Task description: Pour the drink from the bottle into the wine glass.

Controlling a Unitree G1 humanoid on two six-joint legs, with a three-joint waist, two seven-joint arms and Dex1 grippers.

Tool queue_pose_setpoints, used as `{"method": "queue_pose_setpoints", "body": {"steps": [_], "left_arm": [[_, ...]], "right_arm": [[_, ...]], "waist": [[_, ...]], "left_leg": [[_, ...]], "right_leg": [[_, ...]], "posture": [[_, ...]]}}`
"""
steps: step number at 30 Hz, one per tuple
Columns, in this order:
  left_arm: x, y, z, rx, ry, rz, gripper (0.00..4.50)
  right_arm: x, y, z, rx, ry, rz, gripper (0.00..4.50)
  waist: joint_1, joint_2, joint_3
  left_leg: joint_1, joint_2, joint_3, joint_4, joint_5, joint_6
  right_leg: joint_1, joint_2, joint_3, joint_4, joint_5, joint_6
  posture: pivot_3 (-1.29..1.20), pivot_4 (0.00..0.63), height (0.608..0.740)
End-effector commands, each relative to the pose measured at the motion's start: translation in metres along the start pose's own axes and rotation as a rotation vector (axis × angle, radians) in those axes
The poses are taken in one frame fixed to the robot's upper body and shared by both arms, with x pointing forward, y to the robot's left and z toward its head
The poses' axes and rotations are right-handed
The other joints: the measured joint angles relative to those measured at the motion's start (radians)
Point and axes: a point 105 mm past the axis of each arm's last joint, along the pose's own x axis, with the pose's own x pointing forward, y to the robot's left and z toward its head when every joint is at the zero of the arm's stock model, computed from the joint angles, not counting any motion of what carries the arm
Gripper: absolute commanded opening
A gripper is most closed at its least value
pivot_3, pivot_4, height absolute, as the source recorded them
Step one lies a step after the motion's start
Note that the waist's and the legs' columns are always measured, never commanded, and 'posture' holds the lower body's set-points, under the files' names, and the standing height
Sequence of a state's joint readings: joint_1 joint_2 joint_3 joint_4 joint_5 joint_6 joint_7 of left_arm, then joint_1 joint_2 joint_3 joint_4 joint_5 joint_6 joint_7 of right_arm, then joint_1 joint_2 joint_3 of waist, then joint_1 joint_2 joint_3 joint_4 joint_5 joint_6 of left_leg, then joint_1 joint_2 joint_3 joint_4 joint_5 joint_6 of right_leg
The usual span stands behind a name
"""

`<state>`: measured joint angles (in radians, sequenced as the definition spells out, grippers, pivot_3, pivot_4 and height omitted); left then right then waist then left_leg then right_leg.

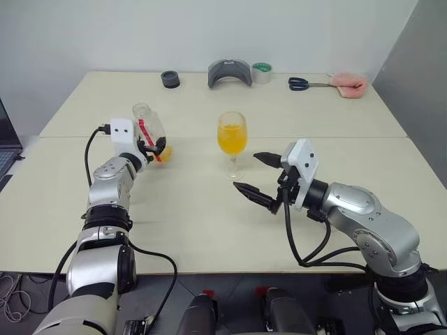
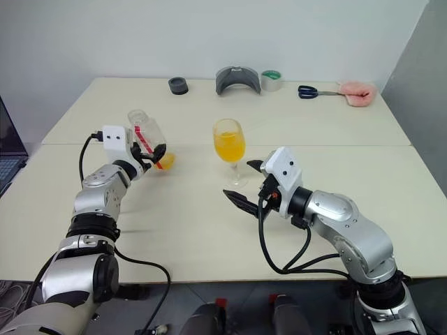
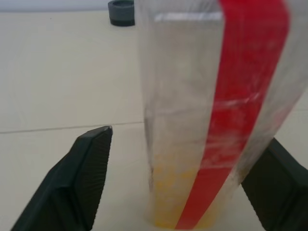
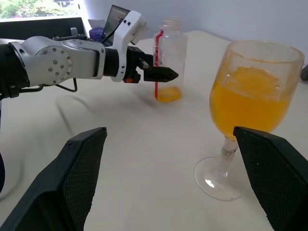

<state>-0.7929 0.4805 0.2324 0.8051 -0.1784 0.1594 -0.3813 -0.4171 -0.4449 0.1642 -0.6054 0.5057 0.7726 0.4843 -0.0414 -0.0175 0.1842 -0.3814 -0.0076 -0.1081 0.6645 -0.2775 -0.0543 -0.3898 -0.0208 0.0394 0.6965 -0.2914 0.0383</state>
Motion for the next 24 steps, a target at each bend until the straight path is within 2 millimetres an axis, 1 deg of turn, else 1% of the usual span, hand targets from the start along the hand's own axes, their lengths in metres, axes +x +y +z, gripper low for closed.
{"method": "queue_pose_setpoints", "body": {"steps": [1, 7, 11, 15, 21, 24], "left_arm": [[-0.001, 0.007, 0.020, 0.035, -0.065, 0.016, 4.49], [-0.003, 0.003, 0.023, 0.084, -0.093, -0.011, 4.49], [-0.010, 0.001, 0.018, 0.138, -0.114, -0.025, 4.49], [-0.019, 0.003, 0.012, 0.185, -0.118, -0.019, 4.49], [-0.036, 0.010, -0.001, 0.202, -0.105, 0.011, 4.49], [-0.049, 0.015, -0.010, 0.181, -0.091, 0.038, 4.49]], "right_arm": [[0.000, 0.003, 0.013, -0.032, -0.046, 0.018, 4.50], [-0.001, 0.003, 0.012, -0.031, -0.043, 0.017, 4.50], [-0.008, -0.004, 0.005, -0.023, -0.050, -0.034, 4.50], [-0.016, -0.014, -0.010, -0.043, -0.041, -0.108, 4.50], [-0.025, -0.016, -0.036, -0.050, -0.003, -0.158, 4.50], [-0.033, -0.028, -0.048, -0.099, 0.003, -0.272, 4.50]], "waist": [[0.002, 0.000, 0.000], [0.002, 0.000, 0.000], [0.002, 0.000, 0.000], [0.003, 0.000, 0.000], [0.004, 0.000, 0.000], [0.004, 0.000, 0.000]], "left_leg": [[0.000, 0.000, 0.000, 0.000, 0.000, 0.000], [0.000, 0.000, 0.000, 0.000, 0.000, 0.000], [0.000, 0.000, 0.000, -0.001, 0.000, 0.000], [0.000, 0.000, 0.000, -0.001, 0.000, 0.000], [0.000, 0.001, 0.000, -0.002, 0.000, 0.000], [0.001, 0.001, 0.000, -0.002, 0.000, 0.000]], "right_leg": [[0.000, 0.000, 0.000, 0.000, 0.000, 0.000], [0.000, 0.000, 0.000, -0.001, 0.000, 0.000], [0.000, 0.000, 0.001, -0.001, 0.000, 0.000], [0.000, 0.000, 0.001, -0.002, 0.000, 0.000], [0.000, 0.000, 0.001, -0.002, 0.000, 0.000], [0.000, 0.000, 0.001, -0.002, 0.000, 0.000]], "posture": [[0.00, 0.150, 0.740], [0.00, 0.150, 0.740], [0.00, 0.150, 0.740], [0.00, 0.150, 0.740], [0.00, 0.150, 0.740], [0.00, 0.150, 0.740]]}}
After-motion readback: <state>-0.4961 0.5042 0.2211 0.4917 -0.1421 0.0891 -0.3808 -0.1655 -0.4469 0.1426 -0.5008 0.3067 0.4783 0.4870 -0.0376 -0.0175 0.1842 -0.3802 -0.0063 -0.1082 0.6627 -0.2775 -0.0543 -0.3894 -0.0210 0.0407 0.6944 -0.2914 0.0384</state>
